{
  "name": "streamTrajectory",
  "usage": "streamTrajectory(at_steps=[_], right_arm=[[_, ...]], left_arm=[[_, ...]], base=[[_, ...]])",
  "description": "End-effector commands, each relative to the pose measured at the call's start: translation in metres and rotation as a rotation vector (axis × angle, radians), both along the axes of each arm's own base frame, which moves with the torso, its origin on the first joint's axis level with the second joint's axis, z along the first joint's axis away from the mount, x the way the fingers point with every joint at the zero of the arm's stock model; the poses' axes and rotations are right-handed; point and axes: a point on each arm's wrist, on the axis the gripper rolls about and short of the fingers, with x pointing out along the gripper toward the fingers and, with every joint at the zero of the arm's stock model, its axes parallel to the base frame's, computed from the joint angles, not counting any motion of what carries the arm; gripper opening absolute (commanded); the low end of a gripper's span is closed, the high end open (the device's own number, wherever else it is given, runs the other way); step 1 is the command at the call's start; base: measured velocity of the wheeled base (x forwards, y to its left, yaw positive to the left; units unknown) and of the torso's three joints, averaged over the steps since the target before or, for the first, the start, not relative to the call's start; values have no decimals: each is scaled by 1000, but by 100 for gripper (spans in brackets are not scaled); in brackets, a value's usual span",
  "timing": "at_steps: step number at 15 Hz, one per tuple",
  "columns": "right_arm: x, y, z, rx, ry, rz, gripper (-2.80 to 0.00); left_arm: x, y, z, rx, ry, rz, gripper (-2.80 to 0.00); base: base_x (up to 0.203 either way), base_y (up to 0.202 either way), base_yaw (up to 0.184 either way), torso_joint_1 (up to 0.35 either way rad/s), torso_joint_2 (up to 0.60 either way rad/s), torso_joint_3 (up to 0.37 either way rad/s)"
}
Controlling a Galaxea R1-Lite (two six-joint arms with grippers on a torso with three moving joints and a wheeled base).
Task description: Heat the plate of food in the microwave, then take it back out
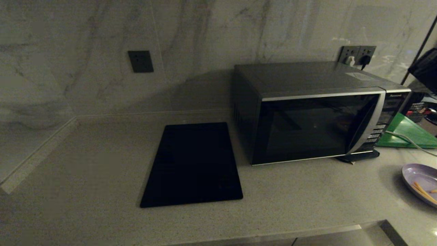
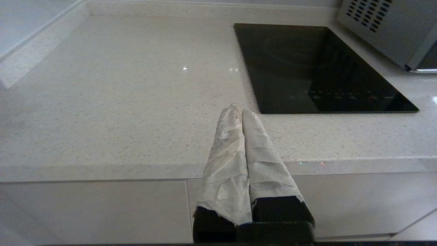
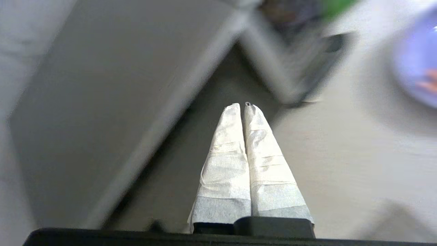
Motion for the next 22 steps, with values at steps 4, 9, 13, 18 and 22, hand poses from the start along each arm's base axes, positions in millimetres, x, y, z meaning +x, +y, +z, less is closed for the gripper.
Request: streamTrajectory(at_steps=[4, 9, 13, 18, 22], right_arm=[[-104, -42, -12, -26, -34, -171, -280], [-187, -16, -14, -107, -211, -4, -280], [-245, 8, -33, -179, -298, 46, -280], [-307, 26, -63, -256, -311, 152, -280], [-351, 26, -90, -446, -356, 223, -280]], left_arm=[[0, 0, 0, -1, 2, 1, -280], [0, 0, 0, -1, 2, 1, -280], [0, 0, 0, -1, 2, 1, -280], [0, 0, 0, -1, 2, 2, -280], [0, 0, 0, -1, 2, 3, -280]], base=[[0, 0, 0, 0, 0, 0], [0, 0, 0, 0, 0, 0], [0, 0, 0, 0, 0, 0], [0, 0, 0, 0, 0, 0], [0, 0, 0, 0, 0, 0]])
